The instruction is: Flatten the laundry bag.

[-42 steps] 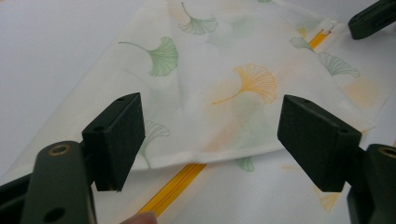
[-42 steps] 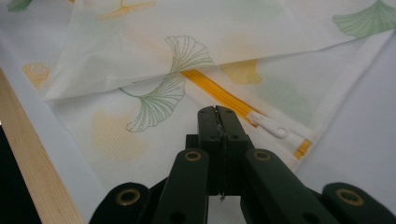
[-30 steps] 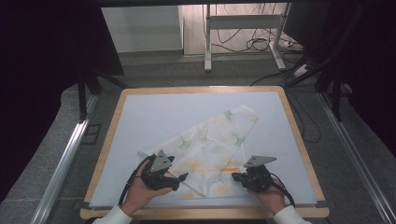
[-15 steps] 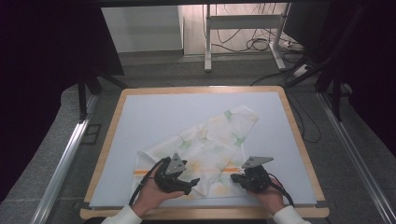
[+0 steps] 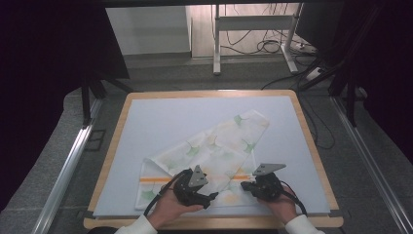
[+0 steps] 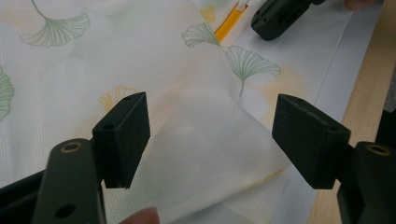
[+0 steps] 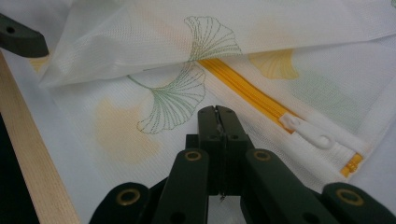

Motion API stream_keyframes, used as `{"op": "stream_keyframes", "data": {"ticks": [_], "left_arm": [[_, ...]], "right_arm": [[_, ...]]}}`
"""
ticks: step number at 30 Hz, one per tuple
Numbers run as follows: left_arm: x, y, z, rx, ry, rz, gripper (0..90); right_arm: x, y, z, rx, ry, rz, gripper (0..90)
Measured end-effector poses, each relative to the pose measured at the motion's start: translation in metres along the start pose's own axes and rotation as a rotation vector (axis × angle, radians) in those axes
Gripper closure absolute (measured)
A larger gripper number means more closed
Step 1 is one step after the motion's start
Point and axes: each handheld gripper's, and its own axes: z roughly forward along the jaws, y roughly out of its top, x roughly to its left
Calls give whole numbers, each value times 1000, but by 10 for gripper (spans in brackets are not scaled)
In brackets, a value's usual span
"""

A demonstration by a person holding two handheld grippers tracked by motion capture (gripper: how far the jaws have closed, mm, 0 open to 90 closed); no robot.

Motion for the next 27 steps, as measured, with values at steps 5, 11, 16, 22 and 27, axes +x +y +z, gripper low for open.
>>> {"op": "stream_keyframes", "data": {"ticks": [5, 11, 16, 22, 27], "left_arm": [[-4, -2, 6, 18, -14, 11, 249], [-12, -4, 17, 54, -17, 36, 227], [-15, -5, 24, 88, 5, 64, 335], [-9, -5, 25, 95, -40, 20, 457], [-7, -4, 24, 90, -49, 27, 618]], "right_arm": [[-1, 0, 0, -3, 2, 0, 894], [0, 0, 0, -3, 1, -1, 894], [0, 0, 0, -2, -3, -4, 894], [1, 0, 0, -3, -11, -16, 894], [1, 0, 0, -3, -10, -11, 894]]}}
